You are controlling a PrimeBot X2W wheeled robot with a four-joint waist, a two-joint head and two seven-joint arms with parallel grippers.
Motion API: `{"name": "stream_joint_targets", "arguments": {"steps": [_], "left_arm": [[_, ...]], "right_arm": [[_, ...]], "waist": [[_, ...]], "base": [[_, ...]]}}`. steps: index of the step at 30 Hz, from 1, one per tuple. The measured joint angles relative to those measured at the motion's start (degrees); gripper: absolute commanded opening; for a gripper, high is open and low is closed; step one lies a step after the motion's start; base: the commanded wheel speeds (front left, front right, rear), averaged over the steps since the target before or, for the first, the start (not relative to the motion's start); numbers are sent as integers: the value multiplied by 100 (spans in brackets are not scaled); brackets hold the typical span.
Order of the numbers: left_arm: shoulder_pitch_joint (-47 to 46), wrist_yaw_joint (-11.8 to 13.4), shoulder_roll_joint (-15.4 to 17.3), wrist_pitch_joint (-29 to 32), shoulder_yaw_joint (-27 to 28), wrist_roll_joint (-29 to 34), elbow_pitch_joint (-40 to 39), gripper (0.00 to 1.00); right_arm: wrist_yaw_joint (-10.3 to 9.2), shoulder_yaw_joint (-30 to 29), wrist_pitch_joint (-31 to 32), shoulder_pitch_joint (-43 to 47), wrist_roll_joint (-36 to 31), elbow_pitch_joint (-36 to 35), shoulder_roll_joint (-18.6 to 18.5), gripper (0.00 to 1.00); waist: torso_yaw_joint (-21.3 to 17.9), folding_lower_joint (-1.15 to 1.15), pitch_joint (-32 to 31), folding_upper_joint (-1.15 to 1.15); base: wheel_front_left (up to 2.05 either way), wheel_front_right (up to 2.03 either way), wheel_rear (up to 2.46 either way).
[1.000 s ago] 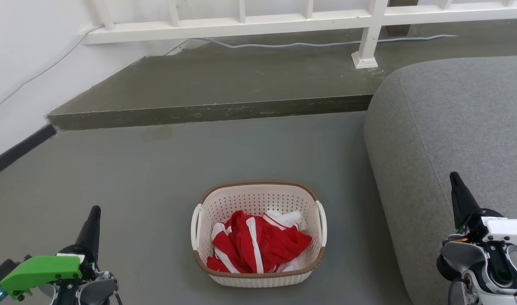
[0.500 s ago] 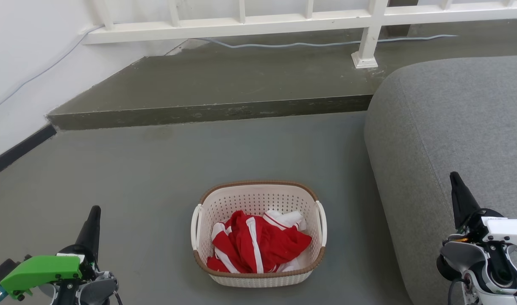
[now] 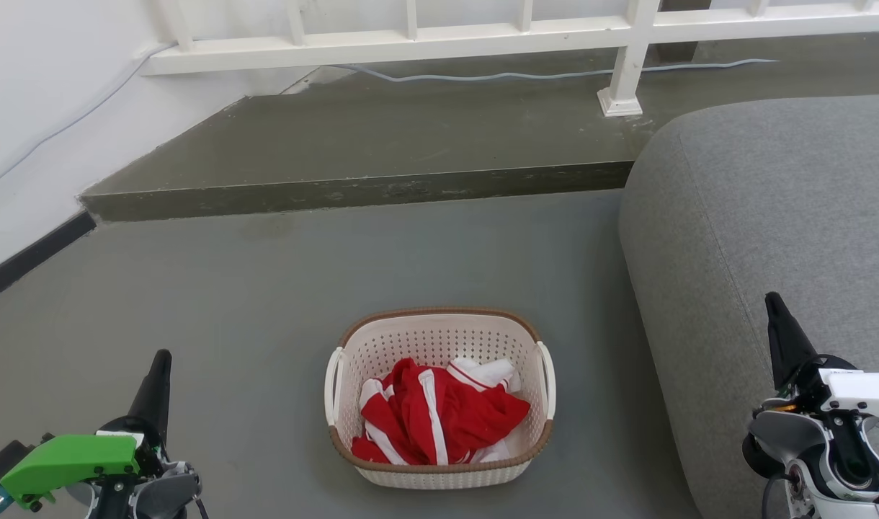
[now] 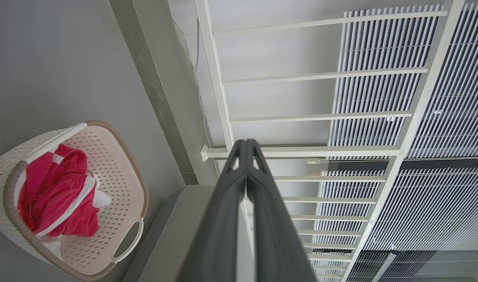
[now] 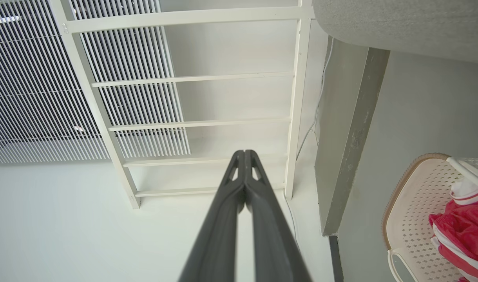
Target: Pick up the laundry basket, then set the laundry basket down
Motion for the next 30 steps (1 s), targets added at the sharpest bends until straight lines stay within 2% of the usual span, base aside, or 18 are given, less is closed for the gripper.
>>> {"name": "stream_joint_targets", "arguments": {"steps": [30], "left_arm": [[0,0,-1,0,-3,-1,-9,0]], "right_arm": [[0,-13,4,-10,0,-1,3,0]], "waist": [[0,0,1,0]], "base": [[0,0,0]]}}
